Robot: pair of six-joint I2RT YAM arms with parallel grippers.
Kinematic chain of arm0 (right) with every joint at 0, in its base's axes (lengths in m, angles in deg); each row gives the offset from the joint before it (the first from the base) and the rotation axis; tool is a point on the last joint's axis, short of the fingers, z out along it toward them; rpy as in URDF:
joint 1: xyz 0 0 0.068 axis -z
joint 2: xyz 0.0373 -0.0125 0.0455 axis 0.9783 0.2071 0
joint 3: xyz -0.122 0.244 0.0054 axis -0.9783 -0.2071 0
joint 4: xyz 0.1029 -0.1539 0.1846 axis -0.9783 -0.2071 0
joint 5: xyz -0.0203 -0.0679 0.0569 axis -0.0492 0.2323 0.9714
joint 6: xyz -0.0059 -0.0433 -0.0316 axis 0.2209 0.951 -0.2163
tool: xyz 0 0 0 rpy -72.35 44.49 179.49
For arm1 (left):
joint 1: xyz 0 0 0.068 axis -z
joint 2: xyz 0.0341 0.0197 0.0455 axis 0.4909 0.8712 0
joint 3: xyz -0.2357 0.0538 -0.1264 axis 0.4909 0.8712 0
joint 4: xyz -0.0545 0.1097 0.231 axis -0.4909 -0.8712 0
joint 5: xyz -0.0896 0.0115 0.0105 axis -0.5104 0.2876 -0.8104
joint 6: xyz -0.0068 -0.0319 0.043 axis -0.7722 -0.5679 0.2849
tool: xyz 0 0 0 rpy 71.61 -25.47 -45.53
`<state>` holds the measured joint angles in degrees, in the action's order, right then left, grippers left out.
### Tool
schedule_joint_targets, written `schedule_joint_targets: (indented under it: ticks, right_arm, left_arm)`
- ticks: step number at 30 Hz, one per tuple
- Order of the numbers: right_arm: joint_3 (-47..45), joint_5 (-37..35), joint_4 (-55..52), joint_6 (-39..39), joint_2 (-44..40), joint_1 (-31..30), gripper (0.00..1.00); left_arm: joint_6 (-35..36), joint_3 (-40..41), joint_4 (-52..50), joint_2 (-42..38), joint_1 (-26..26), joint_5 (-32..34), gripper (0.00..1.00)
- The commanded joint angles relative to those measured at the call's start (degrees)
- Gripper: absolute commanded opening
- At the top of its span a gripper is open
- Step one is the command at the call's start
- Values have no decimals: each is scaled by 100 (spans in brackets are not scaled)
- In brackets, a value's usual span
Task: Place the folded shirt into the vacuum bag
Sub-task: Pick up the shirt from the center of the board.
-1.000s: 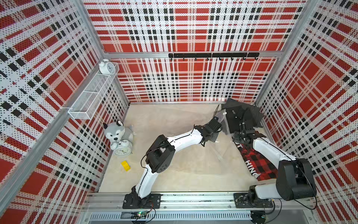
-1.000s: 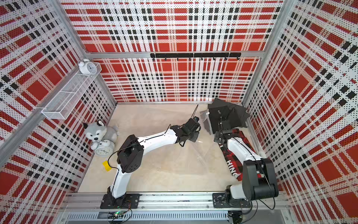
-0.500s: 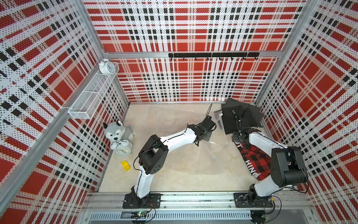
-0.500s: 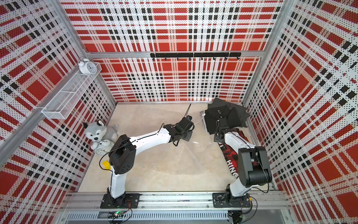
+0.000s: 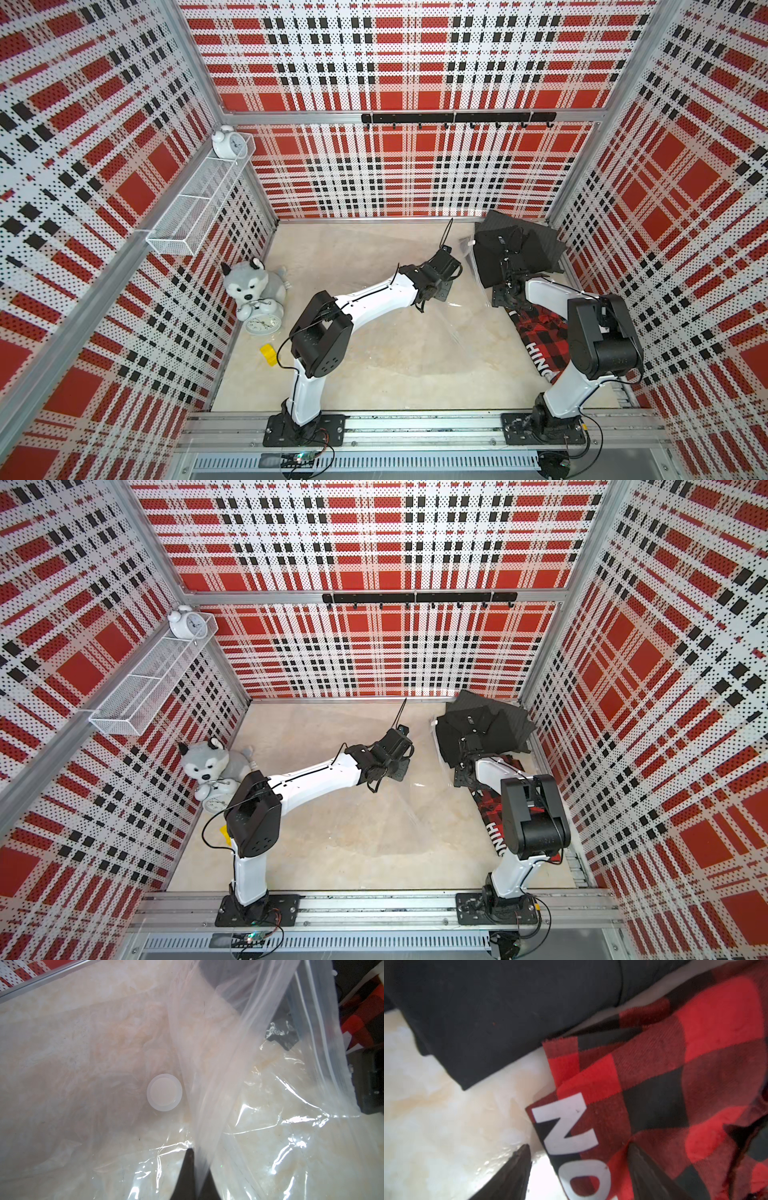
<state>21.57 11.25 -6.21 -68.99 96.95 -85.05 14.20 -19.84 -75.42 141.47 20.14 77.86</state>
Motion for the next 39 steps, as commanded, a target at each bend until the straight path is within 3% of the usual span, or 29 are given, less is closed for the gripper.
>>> schedule_joint_targets:
  ticks: [1, 5, 16, 18, 31, 36, 39]
  right_arm:
    - [100, 96, 61, -5, -247, -30, 76]
    - [142, 96, 61, -5, -418, -23, 76]
    - [113, 96, 61, -5, 304, 197, 76]
    - [-137, 804, 391, -208, 387, 236, 73]
    - [-886, 1328, 797, -330, -161, 577, 24]
    - [-1422, 1410, 1268, -496, -839, 699, 5]
    - [-1692, 1515, 1459, -567, -1271, 740, 0]
  left_arm:
    - [3, -244, -132, 63, 16, 21, 0]
    - [16, -415, -198, 211, 43, -7, 0]
    - [29, -640, -256, 414, 97, -69, 0]
    - [49, -709, -255, 499, 103, -116, 0]
    - [124, -1615, -604, 1263, 266, -346, 0]
    - [120, -1935, -737, 1562, 346, -407, 0]
    - [90, -2089, -802, 1700, 374, -514, 0]
